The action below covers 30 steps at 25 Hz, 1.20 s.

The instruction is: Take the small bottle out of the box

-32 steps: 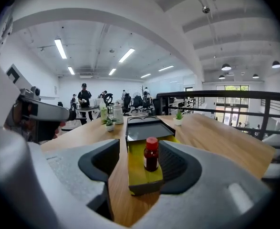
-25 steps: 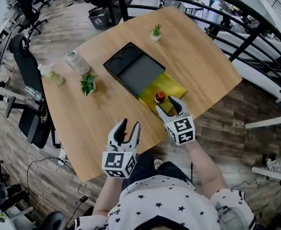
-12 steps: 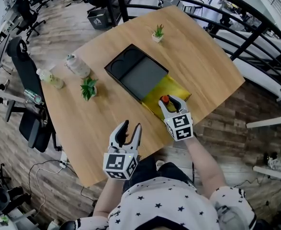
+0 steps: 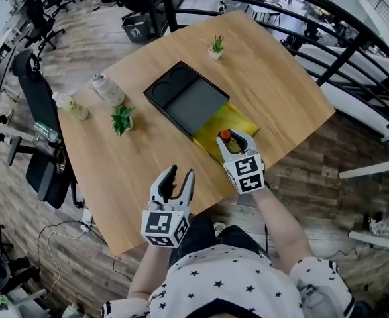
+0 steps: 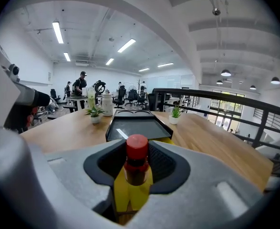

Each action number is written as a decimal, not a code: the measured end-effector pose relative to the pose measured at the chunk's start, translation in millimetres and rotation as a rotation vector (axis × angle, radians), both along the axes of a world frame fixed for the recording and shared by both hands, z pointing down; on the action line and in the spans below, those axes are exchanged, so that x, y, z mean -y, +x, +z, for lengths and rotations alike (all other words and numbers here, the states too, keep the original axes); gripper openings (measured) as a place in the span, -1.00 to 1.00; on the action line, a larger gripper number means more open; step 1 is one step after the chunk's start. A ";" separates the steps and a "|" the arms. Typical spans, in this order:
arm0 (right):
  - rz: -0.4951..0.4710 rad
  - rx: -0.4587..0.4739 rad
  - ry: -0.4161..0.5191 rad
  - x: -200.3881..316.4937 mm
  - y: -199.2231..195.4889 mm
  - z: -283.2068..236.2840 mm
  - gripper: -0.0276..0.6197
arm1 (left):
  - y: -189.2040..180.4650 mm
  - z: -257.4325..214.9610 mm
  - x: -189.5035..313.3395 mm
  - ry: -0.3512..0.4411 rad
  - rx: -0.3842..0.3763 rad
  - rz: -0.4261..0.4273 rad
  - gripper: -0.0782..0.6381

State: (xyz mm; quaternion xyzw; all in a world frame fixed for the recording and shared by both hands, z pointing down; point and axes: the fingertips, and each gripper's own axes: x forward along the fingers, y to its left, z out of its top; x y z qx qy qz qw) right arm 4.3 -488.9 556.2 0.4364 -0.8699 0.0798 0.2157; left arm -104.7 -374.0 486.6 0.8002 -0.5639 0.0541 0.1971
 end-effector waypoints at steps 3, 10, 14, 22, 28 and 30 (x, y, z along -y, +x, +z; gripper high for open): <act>-0.007 0.008 0.027 -11.5 5.0 -16.4 -0.47 | 6.3 -4.0 -10.4 0.010 0.000 -0.004 -0.30; -0.021 0.051 0.072 -59.7 25.0 -57.4 -0.47 | 24.7 -14.1 -45.9 0.041 -0.005 -0.031 -0.30; -0.023 0.070 0.088 -94.4 39.1 -75.4 -0.47 | 36.2 -17.7 -70.2 0.053 -0.004 -0.047 -0.30; -0.035 0.107 0.095 -159.3 58.8 -101.9 -0.47 | 59.7 -29.1 -113.8 0.074 -0.007 -0.042 -0.30; -0.015 0.137 0.109 -200.0 65.1 -115.6 -0.47 | 65.7 -37.2 -136.5 0.093 0.000 -0.012 -0.30; -0.004 0.141 0.119 -214.6 65.0 -120.5 -0.47 | 65.1 -40.0 -145.9 0.098 0.005 0.004 -0.30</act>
